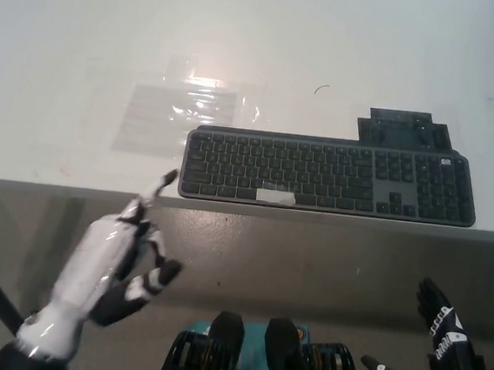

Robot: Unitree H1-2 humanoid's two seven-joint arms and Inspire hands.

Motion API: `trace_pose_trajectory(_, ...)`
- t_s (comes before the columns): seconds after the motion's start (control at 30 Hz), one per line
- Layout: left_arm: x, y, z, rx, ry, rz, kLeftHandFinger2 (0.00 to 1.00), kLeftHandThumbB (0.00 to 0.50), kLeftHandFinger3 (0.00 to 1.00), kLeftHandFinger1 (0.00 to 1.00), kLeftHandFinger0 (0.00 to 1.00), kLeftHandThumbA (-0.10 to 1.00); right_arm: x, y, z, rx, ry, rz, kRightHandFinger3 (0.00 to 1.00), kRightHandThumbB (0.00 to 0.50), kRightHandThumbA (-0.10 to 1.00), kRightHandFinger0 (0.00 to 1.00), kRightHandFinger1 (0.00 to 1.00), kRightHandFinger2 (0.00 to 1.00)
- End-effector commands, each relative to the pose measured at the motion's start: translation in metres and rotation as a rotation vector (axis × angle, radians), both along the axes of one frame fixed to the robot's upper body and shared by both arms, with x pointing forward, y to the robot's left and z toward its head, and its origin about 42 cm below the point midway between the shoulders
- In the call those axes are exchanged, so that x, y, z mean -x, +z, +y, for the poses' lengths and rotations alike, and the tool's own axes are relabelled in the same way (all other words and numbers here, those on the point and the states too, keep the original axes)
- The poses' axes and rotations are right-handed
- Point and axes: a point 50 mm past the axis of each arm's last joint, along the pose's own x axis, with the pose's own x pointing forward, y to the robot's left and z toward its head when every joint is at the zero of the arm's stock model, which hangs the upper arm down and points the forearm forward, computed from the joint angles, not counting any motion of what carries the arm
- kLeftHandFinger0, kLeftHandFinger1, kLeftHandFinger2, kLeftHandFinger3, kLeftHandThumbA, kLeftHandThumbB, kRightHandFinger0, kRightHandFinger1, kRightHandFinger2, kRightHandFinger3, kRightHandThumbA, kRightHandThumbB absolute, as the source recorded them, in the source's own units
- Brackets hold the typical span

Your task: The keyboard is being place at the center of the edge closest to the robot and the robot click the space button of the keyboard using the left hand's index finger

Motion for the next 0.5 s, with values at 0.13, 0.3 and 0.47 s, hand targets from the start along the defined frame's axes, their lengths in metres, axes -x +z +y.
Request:
trace_pose_trajectory(0.13, -0.036, -0.005, -0.031, -0.219, 0.014, 0.047, 0.17, 0.391, 1.0, 0.0, 0.0, 1.0, -0.007, 0.016, 0.001, -0.001, 0.017, -0.091, 1.0, 0.255, 1.0, 1.0, 1.0, 1.0)
trace_pose_trajectory(0.3, -0.055, -0.013, -0.042, -0.225, 0.007, 0.069, 0.02, 0.37, 1.0, 0.0, 0.0, 1.0, -0.007, 0.017, 0.001, 0.01, 0.014, -0.099, 1.0, 0.237, 1.0, 1.0, 1.0, 1.0)
trace_pose_trajectory(0.47, -0.072, -0.022, -0.049, -0.255, 0.015, 0.105, 0.06, 0.36, 1.0, 0.0, 0.0, 1.0, -0.01, 0.019, 0.003, 0.009, 0.02, -0.099, 1.0, 0.245, 1.0, 1.0, 1.0, 1.0)
